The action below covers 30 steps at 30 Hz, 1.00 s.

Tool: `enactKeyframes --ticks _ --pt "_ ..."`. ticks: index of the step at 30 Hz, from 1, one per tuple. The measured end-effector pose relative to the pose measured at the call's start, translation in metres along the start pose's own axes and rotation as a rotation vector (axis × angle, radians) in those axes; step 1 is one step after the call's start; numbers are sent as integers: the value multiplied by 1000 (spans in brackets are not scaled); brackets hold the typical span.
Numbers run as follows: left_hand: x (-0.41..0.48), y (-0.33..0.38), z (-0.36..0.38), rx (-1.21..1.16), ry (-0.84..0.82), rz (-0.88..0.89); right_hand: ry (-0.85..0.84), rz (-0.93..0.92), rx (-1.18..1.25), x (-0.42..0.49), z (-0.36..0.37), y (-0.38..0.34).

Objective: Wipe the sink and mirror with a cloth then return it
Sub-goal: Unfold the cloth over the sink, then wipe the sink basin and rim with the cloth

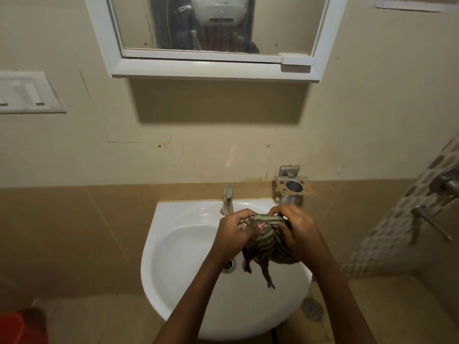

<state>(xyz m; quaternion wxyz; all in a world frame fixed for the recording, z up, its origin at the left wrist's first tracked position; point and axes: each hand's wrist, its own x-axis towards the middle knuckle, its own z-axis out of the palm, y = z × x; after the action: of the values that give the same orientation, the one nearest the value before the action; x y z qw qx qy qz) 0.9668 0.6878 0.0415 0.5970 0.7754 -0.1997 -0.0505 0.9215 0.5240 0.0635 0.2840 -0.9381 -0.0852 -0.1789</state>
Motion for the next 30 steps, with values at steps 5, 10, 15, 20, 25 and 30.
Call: enactKeyframes --ticks 5,10,15,20,25,30 --pt "3 -9 26 -151 -182 -79 -164 112 -47 -16 -36 27" --pt "25 -28 68 -179 -97 -311 -83 209 -223 -10 -20 68" --pt "66 -75 111 19 30 -481 84 365 -447 -7 39 121" --pt "96 -96 121 124 63 -553 -64 661 -152 -54 112 147" --pt "118 -102 122 215 0 -532 -183 522 -372 -68 138 153" --pt "108 -92 100 279 -82 -322 -300 475 -430 -29 142 168"
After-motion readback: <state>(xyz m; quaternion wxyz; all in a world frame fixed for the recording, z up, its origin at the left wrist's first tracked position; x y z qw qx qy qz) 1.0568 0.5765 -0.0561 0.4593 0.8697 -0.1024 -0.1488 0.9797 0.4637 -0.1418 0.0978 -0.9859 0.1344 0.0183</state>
